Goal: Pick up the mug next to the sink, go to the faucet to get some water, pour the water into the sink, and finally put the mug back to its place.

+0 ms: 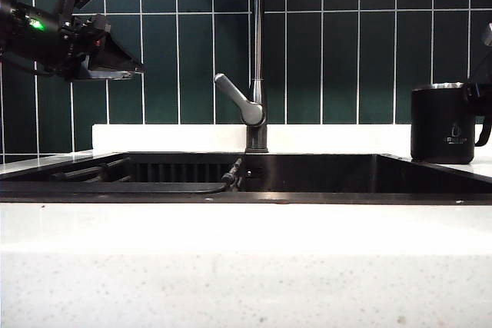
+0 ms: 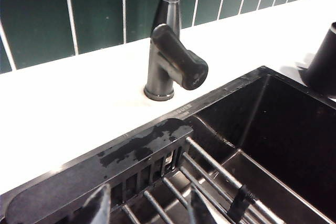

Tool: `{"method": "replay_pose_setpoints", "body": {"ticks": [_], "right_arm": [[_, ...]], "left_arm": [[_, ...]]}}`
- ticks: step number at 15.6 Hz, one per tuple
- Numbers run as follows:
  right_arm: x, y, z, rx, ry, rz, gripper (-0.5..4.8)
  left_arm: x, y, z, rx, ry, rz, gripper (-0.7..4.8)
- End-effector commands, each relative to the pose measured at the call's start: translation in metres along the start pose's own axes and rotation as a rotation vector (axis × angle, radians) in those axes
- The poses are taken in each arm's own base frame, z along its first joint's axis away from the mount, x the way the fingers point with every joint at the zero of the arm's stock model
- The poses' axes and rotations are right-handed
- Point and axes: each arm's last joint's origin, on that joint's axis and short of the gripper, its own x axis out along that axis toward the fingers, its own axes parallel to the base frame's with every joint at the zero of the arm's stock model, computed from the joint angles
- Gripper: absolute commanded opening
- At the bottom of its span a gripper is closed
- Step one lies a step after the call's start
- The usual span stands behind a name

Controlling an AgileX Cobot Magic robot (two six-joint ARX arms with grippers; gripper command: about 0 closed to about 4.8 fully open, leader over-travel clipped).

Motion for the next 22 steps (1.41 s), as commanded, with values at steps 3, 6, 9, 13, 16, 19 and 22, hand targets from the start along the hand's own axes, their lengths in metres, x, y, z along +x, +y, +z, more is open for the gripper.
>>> {"method": "replay_pose_setpoints", "body": {"ticks": [3, 6, 9, 13, 16, 19, 22], "right_arm": [[-0.001, 0.002, 0.012, 0.023, -0.071, 0.011, 0.07], [-0.012, 0.009, 0.039, 0.069, -0.143, 0.024, 0.08], [-0.012, 0.034, 0.074, 0.127, -0.214, 0.174, -0.01], [0.004, 0.092, 0.111, 0.125, -0.192, 0.386, -0.01], [0.008, 0.137, 0.141, 0.114, -0.179, 0.502, -0.01], [0.008, 0.156, 0.156, 0.098, -0.194, 0.518, -0.01], [0.012, 0.160, 0.155, 0.115, -0.131, 0.525, -0.01]], "left_arm": [[0.001, -0.005, 0.003, 0.000, -0.021, -0.104, 1.74], [0.003, -0.008, 0.005, -0.002, -0.035, -0.155, 1.74], [0.020, 0.006, 0.018, -0.010, -0.057, -0.196, 1.74], [0.058, 0.030, 0.039, 0.008, -0.073, -0.255, 1.75], [0.092, 0.051, 0.039, 0.004, -0.070, -0.347, 1.75], [0.118, 0.062, 0.033, 0.005, -0.064, -0.390, 1.79], [0.148, 0.066, 0.029, 0.023, -0.077, -0.418, 1.80]]}}
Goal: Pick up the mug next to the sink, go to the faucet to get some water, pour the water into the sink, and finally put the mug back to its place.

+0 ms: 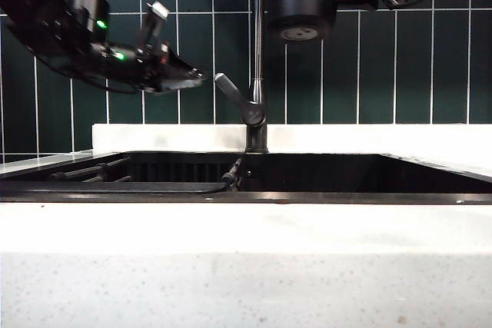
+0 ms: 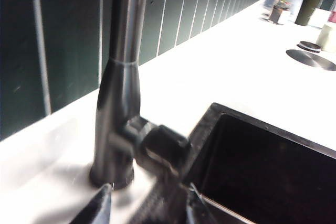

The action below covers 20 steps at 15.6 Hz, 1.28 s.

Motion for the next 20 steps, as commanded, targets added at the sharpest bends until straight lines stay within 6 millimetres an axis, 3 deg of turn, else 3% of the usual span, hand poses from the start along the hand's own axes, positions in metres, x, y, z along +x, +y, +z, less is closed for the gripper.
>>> {"method": "replay_pose_setpoints", "body": {"ticks": [1, 6, 10, 11, 13, 20], "right_arm": [[0.004, 0.003, 0.002, 0.010, 0.011, 0.007, -0.01], [0.038, 0.015, -0.012, 0.022, 0.048, 0.073, -0.02], [0.061, 0.021, 0.005, 0.011, 0.014, 0.109, -0.02], [0.063, 0.024, 0.019, -0.004, -0.014, 0.116, -0.02], [0.063, 0.026, 0.026, -0.007, -0.019, 0.122, -0.02], [0.063, 0.025, 0.021, -0.010, 0.041, 0.115, -0.01]], "left_arm": [[0.025, 0.006, -0.002, 0.028, -0.014, -0.045, 1.80], [0.036, 0.004, -0.005, 0.059, -0.027, -0.036, 1.80], [0.036, 0.005, -0.004, 0.086, -0.030, -0.016, 1.80], [0.036, 0.005, -0.004, 0.092, -0.031, -0.016, 1.80], [0.036, 0.005, -0.001, 0.126, -0.043, -0.023, 1.79], [0.038, -0.005, 0.003, 0.084, -0.056, -0.277, 1.80]]}}
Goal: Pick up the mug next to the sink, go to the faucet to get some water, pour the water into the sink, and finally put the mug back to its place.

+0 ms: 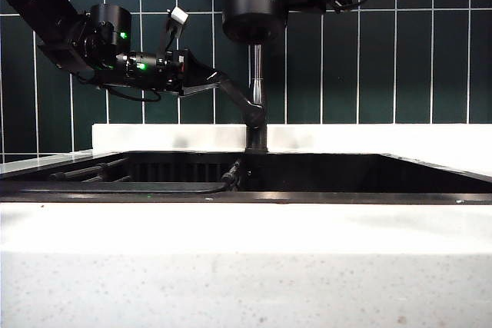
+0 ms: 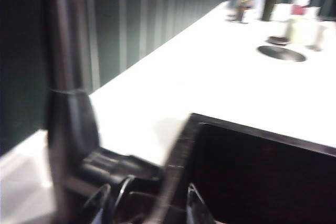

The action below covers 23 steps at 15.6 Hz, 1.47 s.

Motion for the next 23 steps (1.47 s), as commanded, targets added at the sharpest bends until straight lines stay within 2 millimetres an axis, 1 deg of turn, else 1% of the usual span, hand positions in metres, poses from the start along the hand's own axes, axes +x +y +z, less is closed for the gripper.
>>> {"method": "replay_pose_setpoints", "body": {"ticks": [1, 8, 13, 19, 21, 23], "right_arm": [[-0.0021, 0.0029, 0.0076, -0.022, -0.031, 0.010, -0.01], [-0.0021, 0.0029, 0.0076, -0.044, -0.031, 0.009, -0.01], [-0.0021, 0.0026, 0.0073, -0.043, -0.030, 0.009, -0.01], [-0.0020, 0.0024, 0.0055, -0.044, -0.012, 0.007, -0.01], [-0.0021, 0.0035, 0.0048, -0.041, -0.003, 0.045, -0.01], [-0.0021, 0.0035, 0.0052, -0.058, -0.008, 0.042, -0.01]], "left_arm": [[0.0028, -0.0061, 0.0093, -0.001, -0.018, -0.121, 1.86], [0.0028, -0.0059, 0.0093, 0.003, -0.019, -0.116, 1.88], [0.0029, -0.0027, 0.0088, 0.027, -0.015, -0.008, 1.88], [0.0029, -0.0019, 0.0082, 0.042, -0.010, 0.018, 1.88], [0.0029, -0.0019, 0.0081, 0.040, -0.010, 0.018, 1.88], [0.0029, -0.0018, 0.0081, 0.041, -0.009, 0.023, 1.88]]}}
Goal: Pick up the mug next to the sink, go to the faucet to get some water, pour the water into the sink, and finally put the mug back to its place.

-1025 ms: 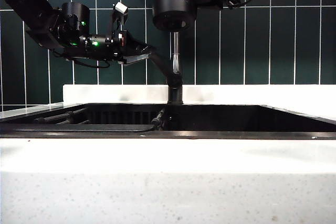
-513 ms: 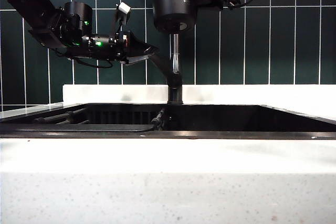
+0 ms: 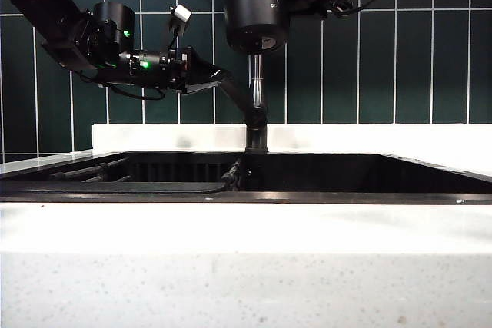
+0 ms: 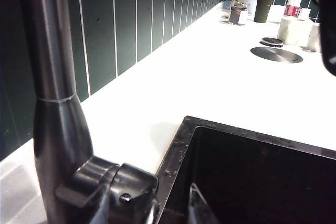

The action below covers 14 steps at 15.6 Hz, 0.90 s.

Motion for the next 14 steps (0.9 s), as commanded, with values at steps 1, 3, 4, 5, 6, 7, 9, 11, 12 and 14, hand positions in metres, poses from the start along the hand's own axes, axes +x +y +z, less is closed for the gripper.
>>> {"method": "replay_pose_setpoints", "body": {"ticks": [1, 3, 4, 5, 6, 7, 9, 11, 12, 14], "right_arm": [[-0.003, 0.003, 0.011, -0.043, -0.055, -0.006, -0.02], [-0.003, 0.003, 0.010, -0.040, -0.049, 0.009, -0.01], [-0.003, 0.003, 0.010, -0.041, -0.050, 0.015, -0.01], [-0.003, 0.003, 0.010, -0.042, -0.052, 0.014, -0.01], [-0.003, 0.003, 0.010, -0.042, -0.052, 0.014, -0.01], [-0.003, 0.004, 0.010, -0.042, -0.052, 0.014, -0.01], [-0.003, 0.004, 0.010, -0.041, -0.051, 0.015, -0.01], [-0.003, 0.003, 0.010, -0.037, -0.048, 0.015, -0.01], [-0.003, 0.004, 0.010, -0.038, -0.046, 0.014, -0.01], [-0.009, -0.001, 0.013, -0.060, -0.053, -0.001, -0.01]], "left_arm": [[0.000, -0.001, 0.006, 0.019, -0.007, 0.015, 1.88], [0.000, -0.001, 0.006, 0.011, -0.003, 0.014, 1.88], [0.000, -0.001, 0.005, 0.008, -0.001, 0.015, 1.88], [0.000, 0.000, 0.005, 0.010, 0.000, 0.018, 1.87], [0.000, 0.001, 0.005, 0.036, 0.005, 0.070, 1.87], [-0.001, 0.005, 0.004, 0.037, 0.019, 0.221, 1.87], [-0.001, 0.008, 0.004, 0.037, 0.026, 0.306, 1.87], [-0.002, 0.008, 0.005, 0.015, 0.023, 0.326, 1.84], [-0.002, 0.007, 0.006, -0.016, 0.014, 0.311, 1.84], [-0.002, 0.002, 0.018, -0.020, -0.021, 0.204, 1.84]]}}
